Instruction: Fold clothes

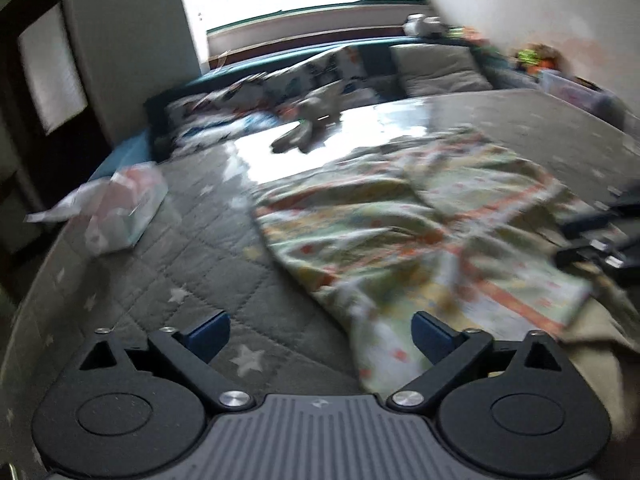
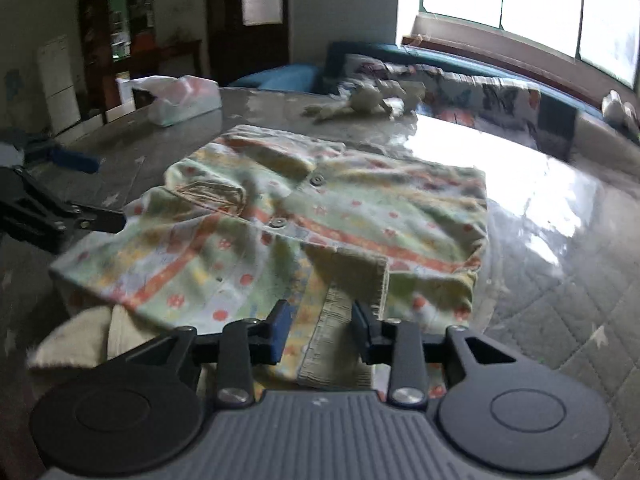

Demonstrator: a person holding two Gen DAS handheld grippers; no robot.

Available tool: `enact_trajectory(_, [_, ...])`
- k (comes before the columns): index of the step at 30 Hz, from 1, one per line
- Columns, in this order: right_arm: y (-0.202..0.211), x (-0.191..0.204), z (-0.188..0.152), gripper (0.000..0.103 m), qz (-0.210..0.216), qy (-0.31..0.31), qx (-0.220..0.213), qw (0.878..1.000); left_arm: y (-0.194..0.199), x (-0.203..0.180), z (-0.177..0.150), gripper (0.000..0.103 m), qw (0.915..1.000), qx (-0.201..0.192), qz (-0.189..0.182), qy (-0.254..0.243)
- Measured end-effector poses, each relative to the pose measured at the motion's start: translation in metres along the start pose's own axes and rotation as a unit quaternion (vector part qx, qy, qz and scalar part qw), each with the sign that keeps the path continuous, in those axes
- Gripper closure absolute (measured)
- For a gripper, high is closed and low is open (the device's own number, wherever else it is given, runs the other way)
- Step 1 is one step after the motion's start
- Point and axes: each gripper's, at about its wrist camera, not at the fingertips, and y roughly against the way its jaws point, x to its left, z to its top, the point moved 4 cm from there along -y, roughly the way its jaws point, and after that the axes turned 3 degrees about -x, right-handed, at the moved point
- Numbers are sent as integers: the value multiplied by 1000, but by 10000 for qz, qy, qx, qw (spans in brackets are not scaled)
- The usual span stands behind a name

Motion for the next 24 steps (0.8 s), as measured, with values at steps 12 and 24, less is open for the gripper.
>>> enact_trajectory(12, [-1, 4, -6, 29, 505, 80, -224, 9984, 47, -79, -43, 41, 9596, -818, -1031, -2486])
enact_trajectory(24, [-3, 8, -8, 2, 803, 42, -352, 9961, 36, -108, -35, 83, 9456, -1223, -1489, -2621])
